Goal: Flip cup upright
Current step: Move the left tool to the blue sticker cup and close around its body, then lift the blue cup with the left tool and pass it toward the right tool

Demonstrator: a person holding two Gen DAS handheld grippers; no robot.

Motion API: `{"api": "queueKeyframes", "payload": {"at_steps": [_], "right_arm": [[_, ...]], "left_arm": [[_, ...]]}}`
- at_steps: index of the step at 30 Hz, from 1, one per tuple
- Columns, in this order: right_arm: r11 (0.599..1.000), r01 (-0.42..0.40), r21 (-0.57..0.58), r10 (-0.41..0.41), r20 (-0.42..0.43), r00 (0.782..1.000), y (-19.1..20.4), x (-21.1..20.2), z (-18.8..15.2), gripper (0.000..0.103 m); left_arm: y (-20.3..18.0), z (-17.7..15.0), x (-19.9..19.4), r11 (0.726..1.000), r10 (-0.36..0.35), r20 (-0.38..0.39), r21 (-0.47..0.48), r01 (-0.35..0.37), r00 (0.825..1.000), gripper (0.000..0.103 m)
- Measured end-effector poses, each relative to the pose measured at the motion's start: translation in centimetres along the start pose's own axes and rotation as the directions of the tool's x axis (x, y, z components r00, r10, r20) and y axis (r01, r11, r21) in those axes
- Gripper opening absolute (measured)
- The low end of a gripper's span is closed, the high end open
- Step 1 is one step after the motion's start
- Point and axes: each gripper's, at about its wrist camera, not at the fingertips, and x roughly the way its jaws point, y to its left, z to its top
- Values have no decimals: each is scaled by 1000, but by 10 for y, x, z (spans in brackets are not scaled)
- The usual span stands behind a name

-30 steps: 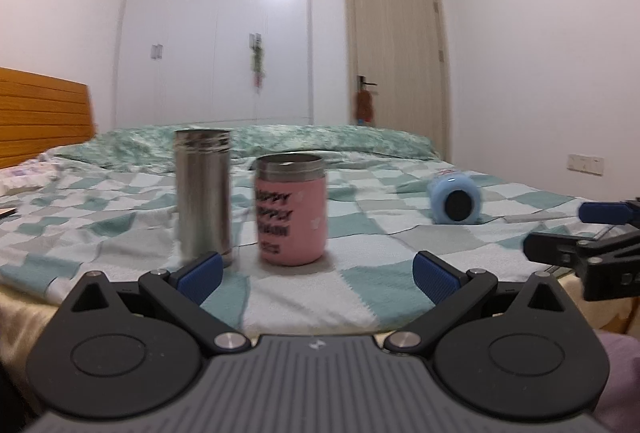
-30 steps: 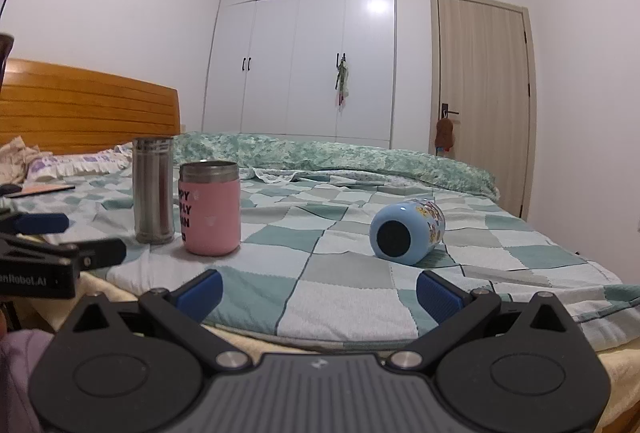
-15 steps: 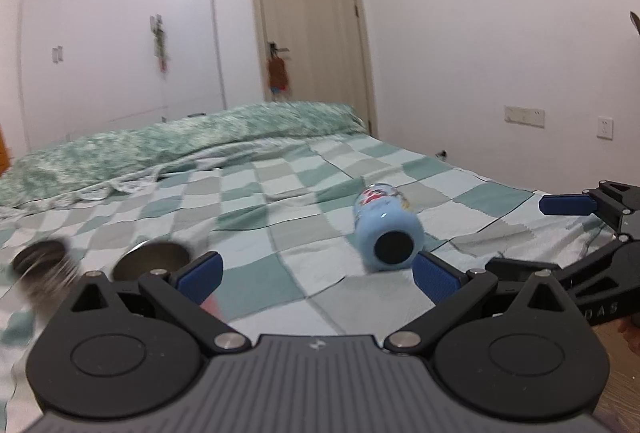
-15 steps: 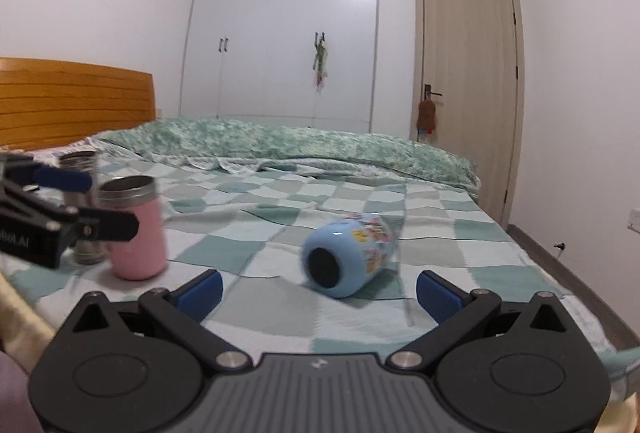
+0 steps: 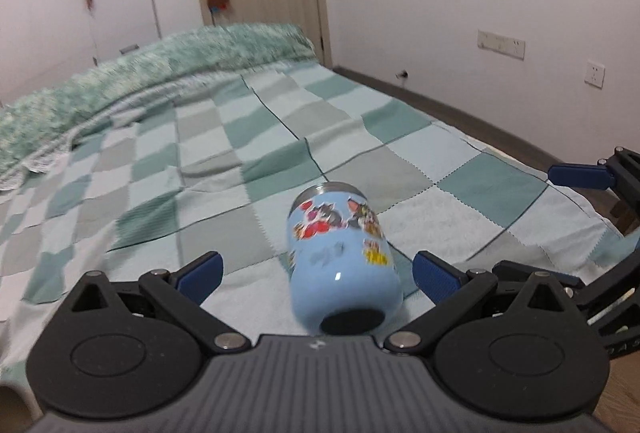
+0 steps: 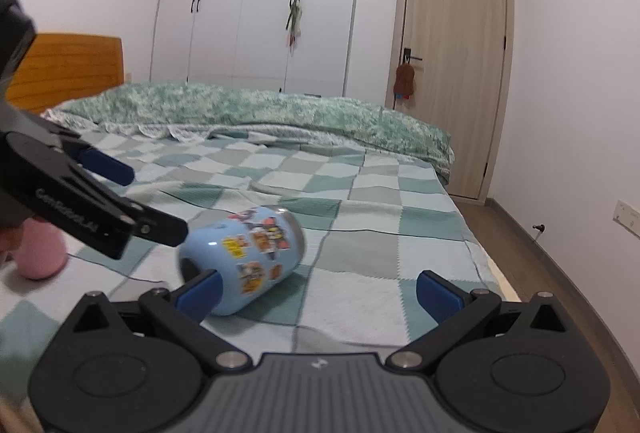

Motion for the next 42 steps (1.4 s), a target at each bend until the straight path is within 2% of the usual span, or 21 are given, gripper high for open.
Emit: {"api": "queueKeyframes", "payload": {"at_steps": [5,8,12,14,17,20,24,28,31,37,42], "right_arm": [[1000,-15,3,15,-69,998,-19,30,9,103],[1000,-16,-10,14,-112,994,-26,44,7,103],[1000,-18,-20,15,-143,990,-32,56,3,103],[1000,-18,-18,15,-149,989,-35,60,2,103],[1000,-22,-1,21,-167,986,-38,68,-1,103],[1000,-11,-3,10,-185,983,-36,74,-2,103],[1000,24,-10,-25,-212,977,-30,79,-2,103],[998,65,-24,-69,-242,968,-21,85,-3,103],[995,100,-23,-103,-254,962,-13,90,-4,103],[993,119,-10,-117,-265,957,0,94,-7,103],[995,102,17,-95,-242,966,-1,87,-7,103]], "left_arm": [[5,15,42,999,-30,-107,-45,25,994,103],[8,18,63,995,-70,-178,-87,55,982,103],[9,20,85,993,-89,-243,-98,67,966,103],[11,18,100,992,-104,-284,-101,78,953,103],[18,13,119,983,-169,-345,-131,131,923,101],[22,12,130,972,-235,-377,-113,207,896,89],[32,12,133,963,-264,-365,-51,264,893,88],[45,14,136,945,-304,-364,6,328,881,88],[53,13,138,933,-337,-348,1,360,875,87],[59,11,132,934,-339,-327,-10,356,882,87],[60,8,127,944,-324,-316,-47,327,892,87]]}}
